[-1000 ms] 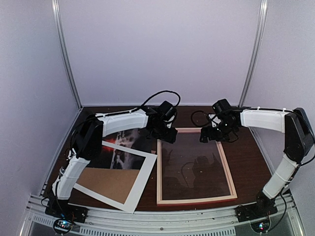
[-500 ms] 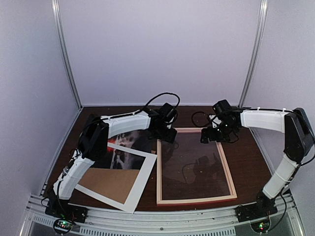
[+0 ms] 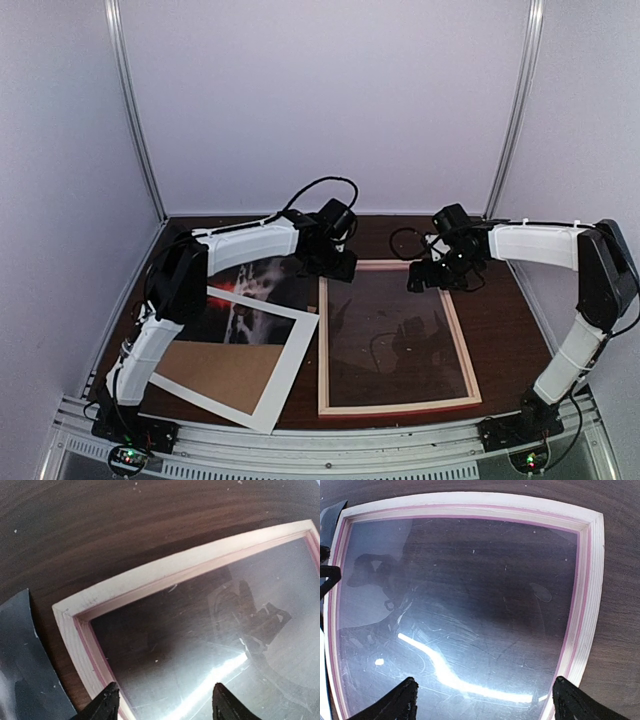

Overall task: Put the photo into the frame
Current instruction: Press the glass panel onto the frame body, then place the object at the center of the board.

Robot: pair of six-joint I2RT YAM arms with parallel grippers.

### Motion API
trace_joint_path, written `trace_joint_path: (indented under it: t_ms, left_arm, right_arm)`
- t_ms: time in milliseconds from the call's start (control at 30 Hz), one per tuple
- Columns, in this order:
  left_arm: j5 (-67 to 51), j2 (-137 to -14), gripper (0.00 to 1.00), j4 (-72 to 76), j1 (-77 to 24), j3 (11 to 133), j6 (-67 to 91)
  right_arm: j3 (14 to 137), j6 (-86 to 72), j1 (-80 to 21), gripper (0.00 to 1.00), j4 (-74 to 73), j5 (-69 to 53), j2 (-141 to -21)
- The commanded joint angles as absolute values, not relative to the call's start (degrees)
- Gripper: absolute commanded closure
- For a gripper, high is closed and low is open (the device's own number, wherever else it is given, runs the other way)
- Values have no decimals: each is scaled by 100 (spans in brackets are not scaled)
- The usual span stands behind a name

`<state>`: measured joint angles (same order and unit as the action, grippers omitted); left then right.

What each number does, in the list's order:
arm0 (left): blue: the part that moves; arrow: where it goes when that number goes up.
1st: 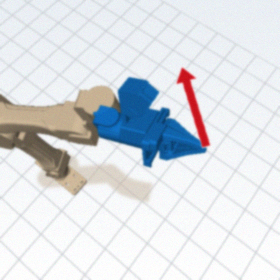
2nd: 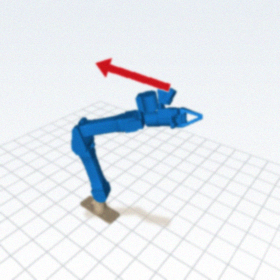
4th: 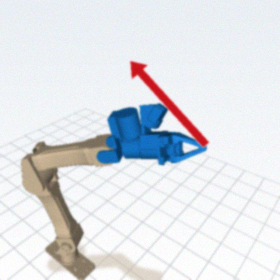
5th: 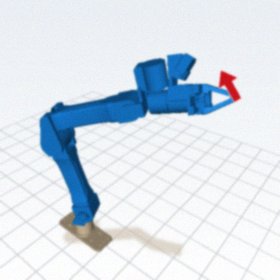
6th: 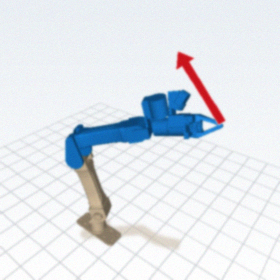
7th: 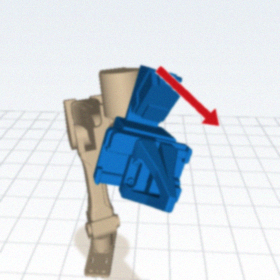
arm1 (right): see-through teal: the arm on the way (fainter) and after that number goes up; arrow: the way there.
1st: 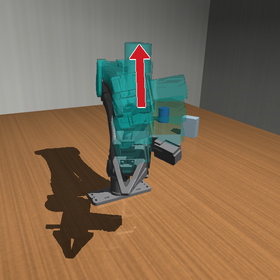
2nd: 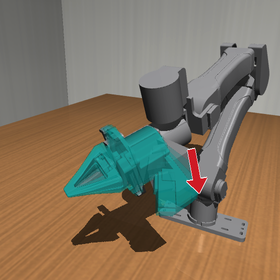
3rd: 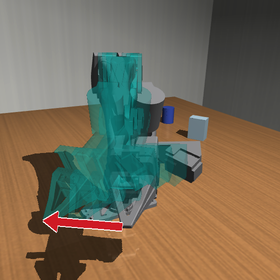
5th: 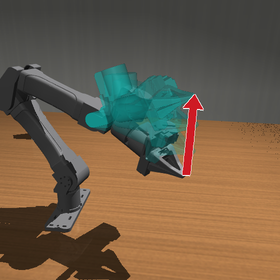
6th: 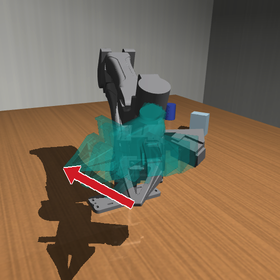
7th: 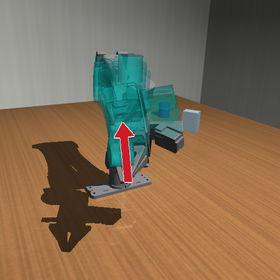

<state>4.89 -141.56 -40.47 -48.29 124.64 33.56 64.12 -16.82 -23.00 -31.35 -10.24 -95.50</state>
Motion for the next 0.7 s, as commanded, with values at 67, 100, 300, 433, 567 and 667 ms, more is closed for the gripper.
trace_joint_path:
  t_ms: [67,100,300,433,567,667]
  left_arm:
    - [391,-13306,35,-3683,-4706,12401,3250]
    - [416,-13234,35,-3683,-4696,12372,3218]
    - [565,-12759,35,-3784,-4628,12013,2938]
    - [629,-12395,35,-4069,-4607,11694,2655]
    - [672,-11922,34,-4325,-4560,11286,2483]
    - [746,-11537,33,-4392,-4536,10861,2429]
  right_arm:
    - [6328,-1781,-2271,7,-2962,-759,-9501]
    - [6326,-1791,-2261,7,-2973,-653,-9501]
    - [6390,-1795,-2181,8,-3185,77,-9453]
    - [6375,-1684,-1995,10,-3355,198,-9415]
    - [6303,-1596,-1796,13,-3443,54,-9446]
    - [6257,-1570,-1687,17,-3487,-60,-9538]
